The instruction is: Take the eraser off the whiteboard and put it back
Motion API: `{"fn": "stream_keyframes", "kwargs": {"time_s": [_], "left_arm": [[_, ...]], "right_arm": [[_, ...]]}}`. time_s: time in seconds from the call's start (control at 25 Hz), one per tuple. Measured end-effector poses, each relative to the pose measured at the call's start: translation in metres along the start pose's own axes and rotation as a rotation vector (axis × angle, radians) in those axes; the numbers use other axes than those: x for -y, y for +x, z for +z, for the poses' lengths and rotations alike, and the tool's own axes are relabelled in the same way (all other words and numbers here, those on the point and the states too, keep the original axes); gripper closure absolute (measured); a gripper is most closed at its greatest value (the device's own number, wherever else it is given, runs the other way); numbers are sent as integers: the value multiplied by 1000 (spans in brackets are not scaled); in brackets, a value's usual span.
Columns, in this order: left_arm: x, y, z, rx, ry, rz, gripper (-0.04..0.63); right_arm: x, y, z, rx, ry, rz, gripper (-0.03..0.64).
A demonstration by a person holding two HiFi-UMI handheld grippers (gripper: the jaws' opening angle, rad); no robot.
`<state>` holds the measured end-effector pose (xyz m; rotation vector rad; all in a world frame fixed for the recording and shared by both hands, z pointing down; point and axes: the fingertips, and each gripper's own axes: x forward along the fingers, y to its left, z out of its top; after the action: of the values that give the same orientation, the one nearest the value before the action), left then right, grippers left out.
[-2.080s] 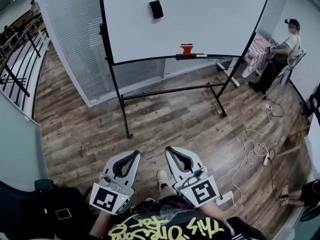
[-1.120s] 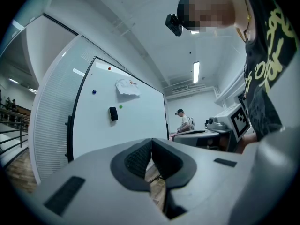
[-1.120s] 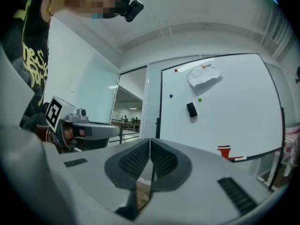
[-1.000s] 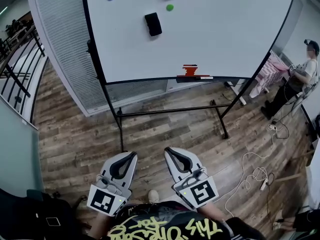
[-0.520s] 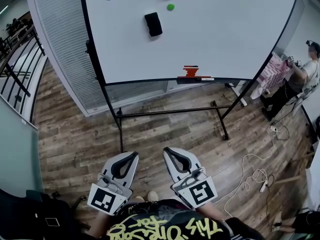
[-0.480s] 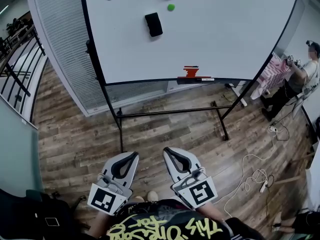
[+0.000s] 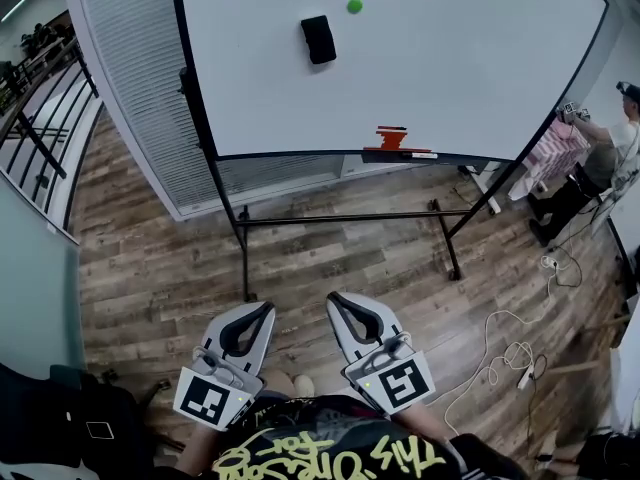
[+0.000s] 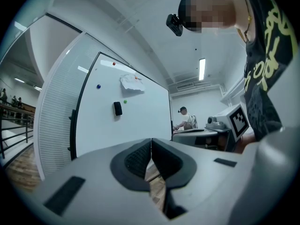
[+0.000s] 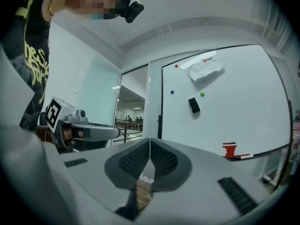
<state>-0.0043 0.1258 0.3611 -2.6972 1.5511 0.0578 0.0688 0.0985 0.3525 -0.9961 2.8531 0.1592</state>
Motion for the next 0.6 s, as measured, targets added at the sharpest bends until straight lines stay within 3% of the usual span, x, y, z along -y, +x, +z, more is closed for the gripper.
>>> {"fn": "stream_keyframes", "kwargs": {"time_s": [0.6], "left_arm": [[-14,17,0,14,11,-20,588]], "right_arm": [[12,12,-2,3,-13,-17,606]]}}
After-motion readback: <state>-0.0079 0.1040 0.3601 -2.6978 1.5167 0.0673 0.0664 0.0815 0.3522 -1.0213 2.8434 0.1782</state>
